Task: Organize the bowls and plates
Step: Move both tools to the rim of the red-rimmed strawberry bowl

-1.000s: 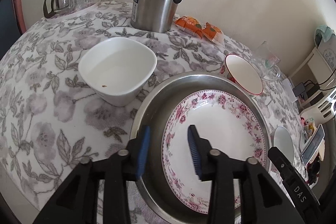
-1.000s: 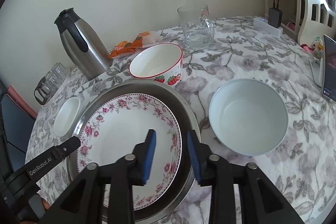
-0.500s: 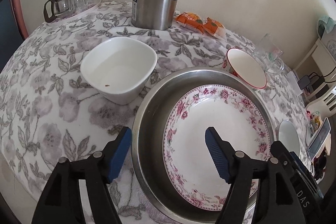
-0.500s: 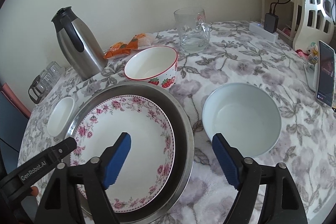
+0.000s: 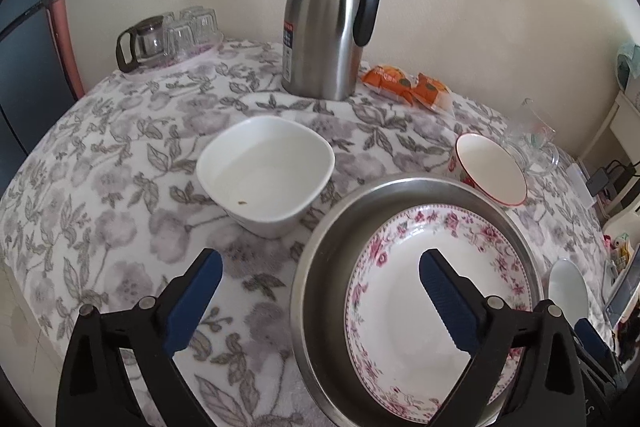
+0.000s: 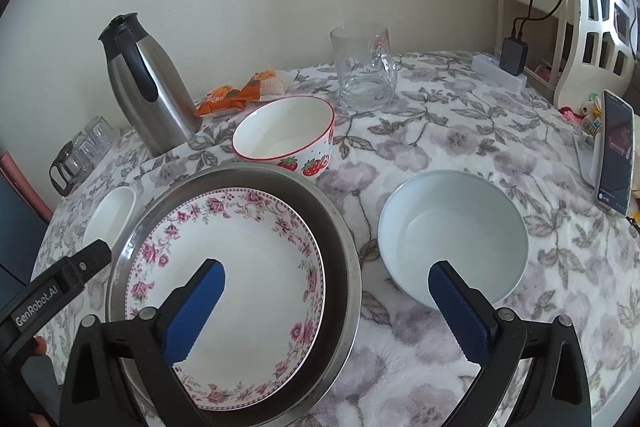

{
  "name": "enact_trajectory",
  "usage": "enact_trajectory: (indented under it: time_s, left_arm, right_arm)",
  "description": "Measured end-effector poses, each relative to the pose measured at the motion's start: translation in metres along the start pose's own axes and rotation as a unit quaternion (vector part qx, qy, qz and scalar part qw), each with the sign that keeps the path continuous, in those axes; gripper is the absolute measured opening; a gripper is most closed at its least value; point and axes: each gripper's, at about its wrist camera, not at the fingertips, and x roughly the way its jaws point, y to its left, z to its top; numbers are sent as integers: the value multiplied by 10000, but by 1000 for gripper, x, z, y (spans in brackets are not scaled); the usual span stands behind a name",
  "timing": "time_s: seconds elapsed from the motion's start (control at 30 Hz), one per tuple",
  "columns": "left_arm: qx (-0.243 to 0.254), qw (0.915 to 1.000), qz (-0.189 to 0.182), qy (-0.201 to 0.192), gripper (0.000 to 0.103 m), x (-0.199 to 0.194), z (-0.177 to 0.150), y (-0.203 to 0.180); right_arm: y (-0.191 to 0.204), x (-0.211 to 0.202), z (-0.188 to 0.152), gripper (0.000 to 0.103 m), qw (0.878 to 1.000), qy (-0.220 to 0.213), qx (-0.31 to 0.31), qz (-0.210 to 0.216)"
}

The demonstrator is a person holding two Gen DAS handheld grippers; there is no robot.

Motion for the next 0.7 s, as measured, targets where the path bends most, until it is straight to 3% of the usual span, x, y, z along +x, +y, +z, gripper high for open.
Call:
enact_trajectory:
  time_s: [0.4,0.53,0.7]
  left_arm:
    - [-153,9984,-301,-447,99,-5,13,-8]
    - [-339,9973,-392,-514,99,-2,18,-9]
    - [-139,9974,-456,-536,99,2,28,-19]
  right_arm:
    - [6,-13,14,103,9976,-647,-252,-69]
    - [-2,-9,22,103,9983,-579,-100,-53]
    - [-15,-2,32,103,9987,-472,174,52]
